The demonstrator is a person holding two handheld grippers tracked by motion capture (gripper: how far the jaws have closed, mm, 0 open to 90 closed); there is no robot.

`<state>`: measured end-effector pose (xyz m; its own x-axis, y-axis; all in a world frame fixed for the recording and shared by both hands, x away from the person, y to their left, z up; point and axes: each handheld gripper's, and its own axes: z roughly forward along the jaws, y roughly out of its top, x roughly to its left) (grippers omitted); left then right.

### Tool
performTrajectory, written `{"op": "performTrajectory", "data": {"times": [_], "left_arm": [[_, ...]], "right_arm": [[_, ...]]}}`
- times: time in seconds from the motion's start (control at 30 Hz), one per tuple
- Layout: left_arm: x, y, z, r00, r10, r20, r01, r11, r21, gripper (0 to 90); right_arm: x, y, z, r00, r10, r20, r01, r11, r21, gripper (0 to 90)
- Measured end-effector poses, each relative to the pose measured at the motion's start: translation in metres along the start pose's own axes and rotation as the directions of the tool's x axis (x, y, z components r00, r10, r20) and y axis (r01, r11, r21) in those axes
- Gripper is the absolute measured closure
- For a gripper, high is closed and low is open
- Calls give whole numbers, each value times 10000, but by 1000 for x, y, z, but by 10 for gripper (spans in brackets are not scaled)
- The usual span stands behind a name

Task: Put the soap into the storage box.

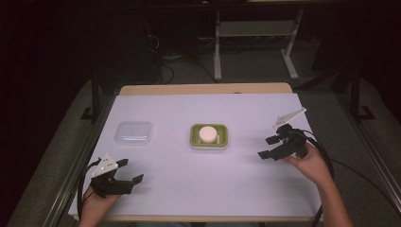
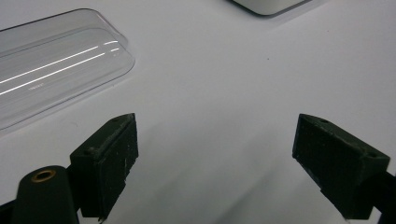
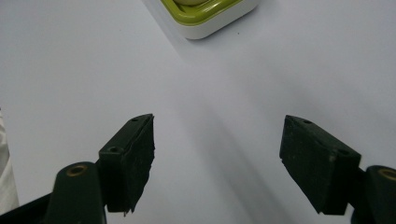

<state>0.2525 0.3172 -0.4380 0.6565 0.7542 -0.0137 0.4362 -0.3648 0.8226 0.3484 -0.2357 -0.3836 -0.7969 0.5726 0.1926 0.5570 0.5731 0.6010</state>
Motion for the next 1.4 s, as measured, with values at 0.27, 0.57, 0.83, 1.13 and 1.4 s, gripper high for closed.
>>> {"op": "performTrajectory", "data": {"times": [0.27,0.57,0.83,1.13,1.4], "left_arm": [[0,0,0,10000,-24,-3,24,10000,-2,141],[0,-1,1,10000,-7,-7,7,10000,45,141],[0,-1,1,10000,-17,-5,17,10000,-3,141],[0,-1,1,10000,-20,-3,20,9999,113,141],[0,-1,1,10000,-36,-9,36,9999,126,141]], "right_arm": [[-1,-16,-3,9998,187,41,-186,9998,-93,256],[2,-37,-12,9987,459,218,-453,9985,-296,256],[6,-57,-17,9973,673,285,-663,9971,-361,256],[13,-74,-17,9964,800,289,-784,9955,-524,252],[20,-83,-20,9970,691,349,-667,9956,-660,249]]}}
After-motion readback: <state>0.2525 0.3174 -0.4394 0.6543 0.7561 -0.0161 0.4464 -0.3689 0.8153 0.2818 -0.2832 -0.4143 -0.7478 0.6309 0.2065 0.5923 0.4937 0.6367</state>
